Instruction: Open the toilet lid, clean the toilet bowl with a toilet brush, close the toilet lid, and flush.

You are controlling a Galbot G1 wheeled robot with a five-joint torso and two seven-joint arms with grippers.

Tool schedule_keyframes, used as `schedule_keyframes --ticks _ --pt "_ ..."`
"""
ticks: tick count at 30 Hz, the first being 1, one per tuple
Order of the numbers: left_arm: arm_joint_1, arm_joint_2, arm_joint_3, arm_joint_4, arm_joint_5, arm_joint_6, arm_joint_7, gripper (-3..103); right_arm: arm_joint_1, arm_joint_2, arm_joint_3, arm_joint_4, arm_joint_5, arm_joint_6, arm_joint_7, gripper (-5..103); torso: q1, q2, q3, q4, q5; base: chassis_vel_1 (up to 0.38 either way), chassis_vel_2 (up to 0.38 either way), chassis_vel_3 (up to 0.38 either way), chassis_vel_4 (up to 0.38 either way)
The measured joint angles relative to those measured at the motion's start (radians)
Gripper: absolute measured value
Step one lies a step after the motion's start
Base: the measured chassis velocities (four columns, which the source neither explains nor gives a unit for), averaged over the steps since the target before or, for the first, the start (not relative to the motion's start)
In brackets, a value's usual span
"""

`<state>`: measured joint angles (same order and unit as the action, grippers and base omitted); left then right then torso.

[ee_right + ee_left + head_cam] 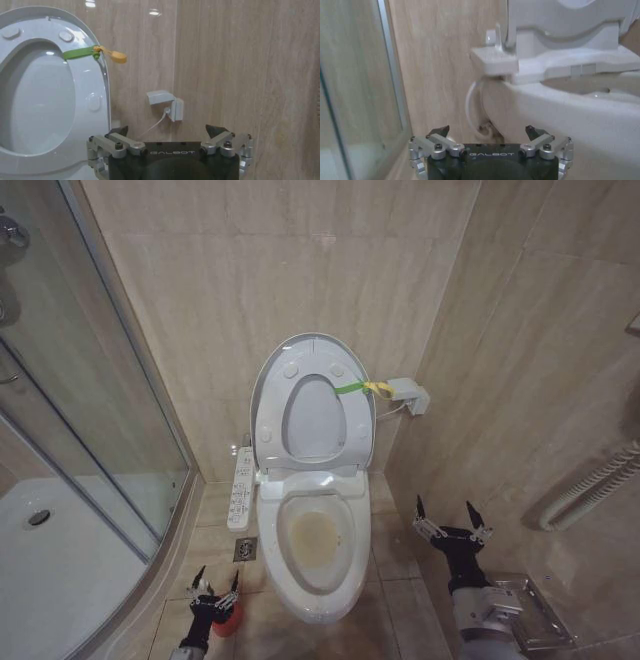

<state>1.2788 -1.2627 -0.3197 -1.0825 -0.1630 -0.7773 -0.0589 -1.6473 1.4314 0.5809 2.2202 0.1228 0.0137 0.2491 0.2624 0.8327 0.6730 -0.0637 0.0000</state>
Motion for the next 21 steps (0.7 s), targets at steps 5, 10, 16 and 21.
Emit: schedule_keyframes --ticks 5,10,16,21 --pt "0.089 0.008 -0.047 -0.145 0.012 0.037 -0.033 100 0.000 0.000 0.000 0.000 0.000 0.000 0.000 100 0.000 0.000 0.000 0.0001 0.0000 0.000 0.000 0.000 0.000" --pt "0.214 0.007 -0.103 -0.346 0.013 0.061 -0.041 100 0.000 0.000 0.000 0.000 0.000 0.000 0.000 100 0.000 0.000 0.000 0.0000 -0.0001 0.000 0.000 0.000 0.000" --pt "0.335 -0.005 -0.155 -0.522 0.013 0.069 -0.029 100 0.000 0.000 0.000 0.000 0.000 0.000 0.000 100 0.000 0.000 0.000 0.0001 -0.0001 0.000 0.000 0.000 0.000" --pt "0.384 -0.018 -0.195 -0.618 0.006 0.081 -0.025 100 0.000 0.000 0.000 0.000 0.000 0.000 0.000 100 0.000 0.000 0.000 0.0000 -0.0001 0.000 0.000 0.000 0.000"
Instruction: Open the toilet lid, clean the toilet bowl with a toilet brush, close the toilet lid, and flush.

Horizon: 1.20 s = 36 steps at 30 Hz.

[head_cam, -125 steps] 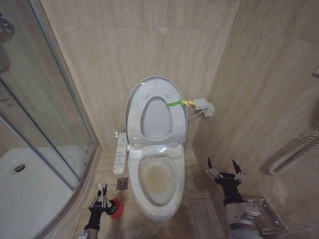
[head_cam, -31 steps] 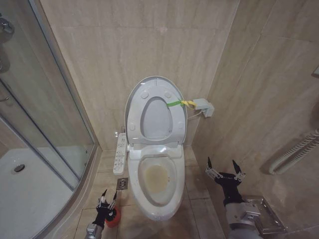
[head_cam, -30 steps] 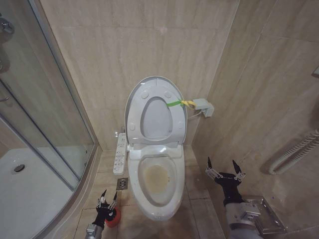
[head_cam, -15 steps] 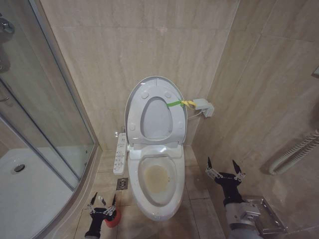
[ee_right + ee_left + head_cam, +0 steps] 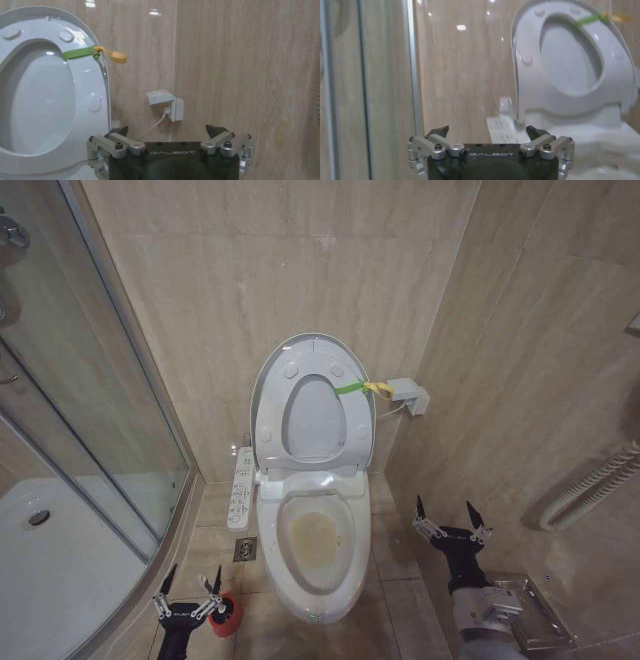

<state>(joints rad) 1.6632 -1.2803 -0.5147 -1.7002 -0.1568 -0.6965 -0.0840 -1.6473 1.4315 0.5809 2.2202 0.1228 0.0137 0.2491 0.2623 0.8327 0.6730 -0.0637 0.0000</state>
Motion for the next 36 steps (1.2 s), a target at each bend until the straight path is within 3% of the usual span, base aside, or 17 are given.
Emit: schedule_keyframes --ticks 11,22,32,36 --pt "0.078 -0.044 -0.108 -0.197 -0.065 0.049 -0.012 100 0.000 0.000 0.000 0.000 0.000 0.000 0.000 100 0.000 0.000 0.000 0.0000 0.0001 0.000 0.000 0.000 0.000" --pt "0.190 -0.058 -0.059 -0.427 -0.109 0.175 -0.035 100 0.000 0.000 0.000 0.000 0.000 0.000 0.000 100 0.000 0.000 0.000 0.0001 0.0001 0.000 0.000 0.000 0.000" --pt "0.186 -0.071 -0.116 -0.457 -0.084 0.230 -0.034 103 0.000 0.000 0.000 0.000 0.000 0.000 0.000 100 0.000 0.000 0.000 0.0001 0.0001 0.000 0.000 0.000 0.000" --pt "0.170 -0.085 -0.140 -0.460 -0.107 0.248 0.002 103 0.000 0.000 0.000 0.000 0.000 0.000 0.000 100 0.000 0.000 0.000 0.0000 0.0000 0.000 0.000 0.000 0.000"
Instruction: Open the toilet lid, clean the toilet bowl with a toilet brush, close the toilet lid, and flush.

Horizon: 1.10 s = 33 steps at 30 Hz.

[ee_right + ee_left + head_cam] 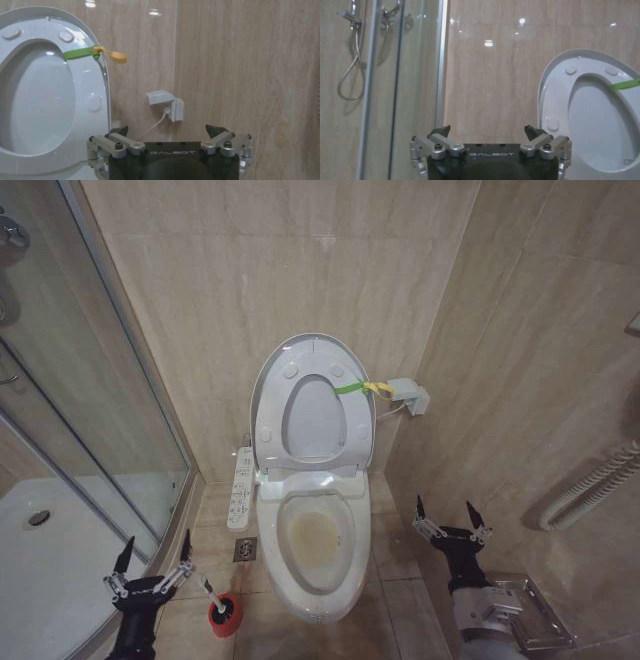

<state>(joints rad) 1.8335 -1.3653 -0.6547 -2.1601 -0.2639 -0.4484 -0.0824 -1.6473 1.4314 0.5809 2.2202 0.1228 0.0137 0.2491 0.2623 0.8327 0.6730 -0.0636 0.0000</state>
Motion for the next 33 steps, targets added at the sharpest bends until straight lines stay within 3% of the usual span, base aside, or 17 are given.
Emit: schedule_keyframes --ticks 9,20,33 --pt "-0.013 -0.031 0.043 -0.021 -0.006 0.065 0.005 99 0.000 0.000 0.000 0.000 0.000 0.000 0.000 100 0.000 0.000 0.000 0.0000 0.0000 0.000 0.000 0.000 0.000" --pt "-0.009 -0.014 0.046 -0.081 0.054 0.221 -0.033 100 0.000 0.000 0.000 0.000 0.000 0.000 0.000 100 0.000 0.000 0.000 0.0000 0.0000 0.000 0.000 0.000 0.000" --pt "-0.025 -0.003 0.038 -0.036 0.057 0.186 -0.012 99 0.000 0.000 0.000 0.000 0.000 0.000 0.000 100 0.000 0.000 0.000 0.0000 0.0000 0.000 0.000 0.000 0.000"
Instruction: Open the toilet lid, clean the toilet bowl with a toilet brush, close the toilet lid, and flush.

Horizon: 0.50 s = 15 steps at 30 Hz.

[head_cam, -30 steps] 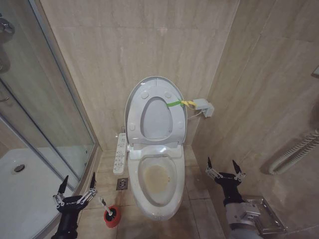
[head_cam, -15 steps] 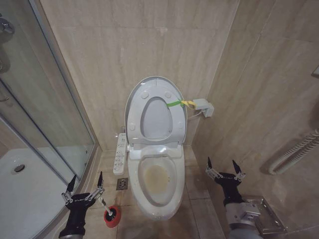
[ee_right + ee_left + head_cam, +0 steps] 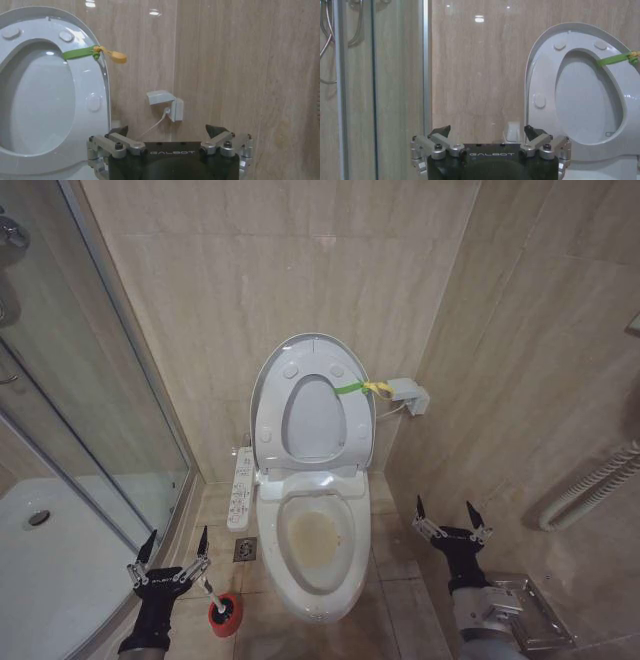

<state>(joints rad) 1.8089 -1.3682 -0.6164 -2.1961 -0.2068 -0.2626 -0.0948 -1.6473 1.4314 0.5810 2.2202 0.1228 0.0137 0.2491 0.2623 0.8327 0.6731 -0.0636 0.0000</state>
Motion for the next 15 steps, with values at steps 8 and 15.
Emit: schedule_keyframes --ticks 8,15 --pt "0.003 0.001 0.009 -0.011 -0.001 0.001 -0.002 99 0.000 0.000 0.000 0.000 0.000 0.000 0.000 100 0.000 0.000 0.000 0.0000 0.0000 0.000 0.000 0.000 0.000" --pt "0.006 0.003 0.008 -0.014 -0.003 -0.005 0.007 99 0.000 0.000 0.000 0.000 0.000 0.000 0.000 100 0.000 0.000 0.000 0.0000 0.0000 0.000 0.000 0.000 0.000"
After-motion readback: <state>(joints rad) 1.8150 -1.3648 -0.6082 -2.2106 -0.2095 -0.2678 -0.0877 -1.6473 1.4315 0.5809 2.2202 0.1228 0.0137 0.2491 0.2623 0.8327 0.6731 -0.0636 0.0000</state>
